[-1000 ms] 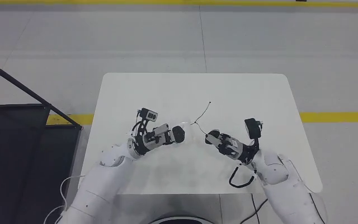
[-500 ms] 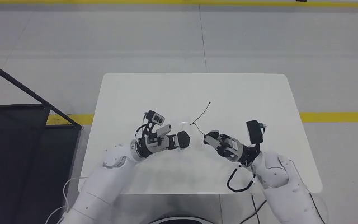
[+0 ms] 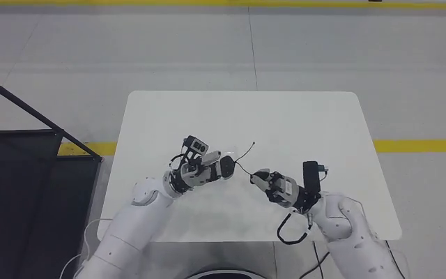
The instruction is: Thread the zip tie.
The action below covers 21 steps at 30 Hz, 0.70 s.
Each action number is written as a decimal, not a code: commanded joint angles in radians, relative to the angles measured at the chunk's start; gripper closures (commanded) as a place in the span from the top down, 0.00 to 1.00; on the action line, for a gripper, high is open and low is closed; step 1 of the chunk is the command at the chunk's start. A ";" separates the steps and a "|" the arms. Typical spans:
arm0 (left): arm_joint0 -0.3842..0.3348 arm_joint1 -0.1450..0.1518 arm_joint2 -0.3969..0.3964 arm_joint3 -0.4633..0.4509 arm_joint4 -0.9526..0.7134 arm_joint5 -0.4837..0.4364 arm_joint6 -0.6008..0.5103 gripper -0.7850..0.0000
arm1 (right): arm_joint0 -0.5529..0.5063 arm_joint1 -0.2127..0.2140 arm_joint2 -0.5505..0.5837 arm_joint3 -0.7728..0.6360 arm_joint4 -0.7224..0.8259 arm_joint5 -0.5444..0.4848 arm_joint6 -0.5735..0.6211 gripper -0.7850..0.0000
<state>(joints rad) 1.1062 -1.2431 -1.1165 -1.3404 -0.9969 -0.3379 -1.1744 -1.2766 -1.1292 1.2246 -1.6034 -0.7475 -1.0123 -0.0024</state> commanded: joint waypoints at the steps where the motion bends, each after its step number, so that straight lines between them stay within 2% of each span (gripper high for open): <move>1: -0.001 -0.002 0.004 0.002 0.002 0.002 -0.005 0.47 | 0.002 0.004 -0.006 0.004 -0.020 0.000 -0.025 0.00; 17: -0.016 -0.017 0.023 0.020 0.013 0.023 -0.024 0.35 | 0.015 0.025 -0.039 0.031 -0.093 0.000 -0.126 0.00; 21: -0.017 -0.019 0.024 0.021 0.018 0.025 -0.025 0.26 | 0.020 0.030 -0.045 0.035 -0.090 0.000 -0.129 0.00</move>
<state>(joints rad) 1.0891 -1.2618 -1.0924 -1.3200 -0.9792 -0.3140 -1.1993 -1.2576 -1.1005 1.1807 -1.5693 -0.8384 -1.0123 -0.1307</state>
